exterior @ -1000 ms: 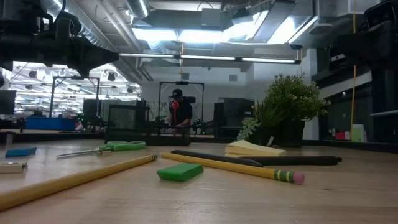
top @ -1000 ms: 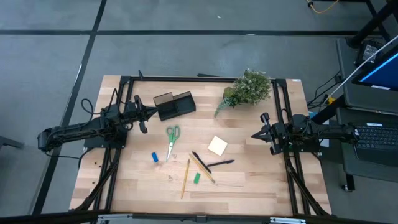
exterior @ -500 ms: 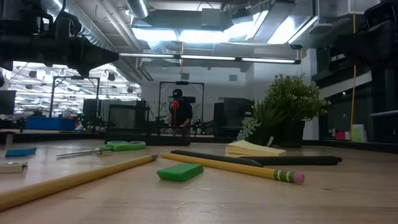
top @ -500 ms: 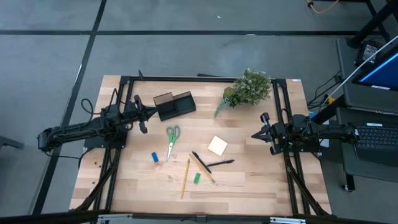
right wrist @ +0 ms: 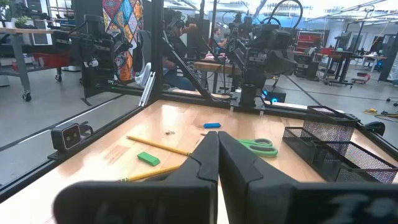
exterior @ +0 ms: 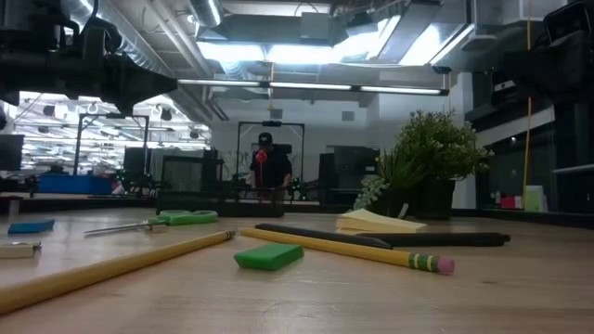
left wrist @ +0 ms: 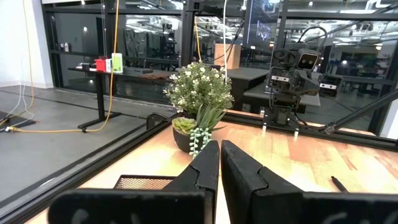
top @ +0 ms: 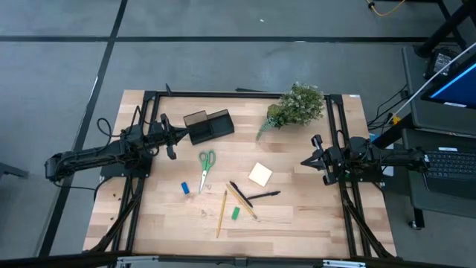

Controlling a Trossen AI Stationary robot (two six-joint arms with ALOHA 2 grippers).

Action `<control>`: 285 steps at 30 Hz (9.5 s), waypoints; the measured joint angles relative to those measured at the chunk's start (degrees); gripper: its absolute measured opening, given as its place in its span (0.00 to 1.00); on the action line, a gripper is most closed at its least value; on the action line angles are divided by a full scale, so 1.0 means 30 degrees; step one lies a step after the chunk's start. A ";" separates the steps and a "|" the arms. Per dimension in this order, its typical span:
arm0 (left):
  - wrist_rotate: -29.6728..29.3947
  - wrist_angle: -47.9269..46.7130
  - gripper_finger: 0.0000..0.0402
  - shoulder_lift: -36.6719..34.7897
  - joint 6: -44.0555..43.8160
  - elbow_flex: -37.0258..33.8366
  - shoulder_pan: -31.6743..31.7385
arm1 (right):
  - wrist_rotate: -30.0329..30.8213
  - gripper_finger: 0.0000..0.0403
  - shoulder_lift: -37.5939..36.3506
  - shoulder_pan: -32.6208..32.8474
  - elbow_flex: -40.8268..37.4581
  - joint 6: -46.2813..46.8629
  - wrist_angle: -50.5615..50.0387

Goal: Pick and place office supplies into organizer

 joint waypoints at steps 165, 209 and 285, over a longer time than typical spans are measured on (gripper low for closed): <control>-0.7876 -2.0853 0.22 2.2709 -2.1382 1.9128 -0.8932 | 0.8029 0.02 1.2794 -0.0175 0.5799 0.0627 0.0235; -0.5441 -1.9201 0.41 2.8603 -2.6337 1.9121 -0.7147 | 0.8052 0.04 1.2801 -0.0168 0.5799 0.1084 0.0236; -1.2737 -2.2013 0.18 3.0146 -1.3026 2.6783 -0.7141 | 0.8051 0.04 1.2808 -0.0172 0.5799 0.1020 -0.0625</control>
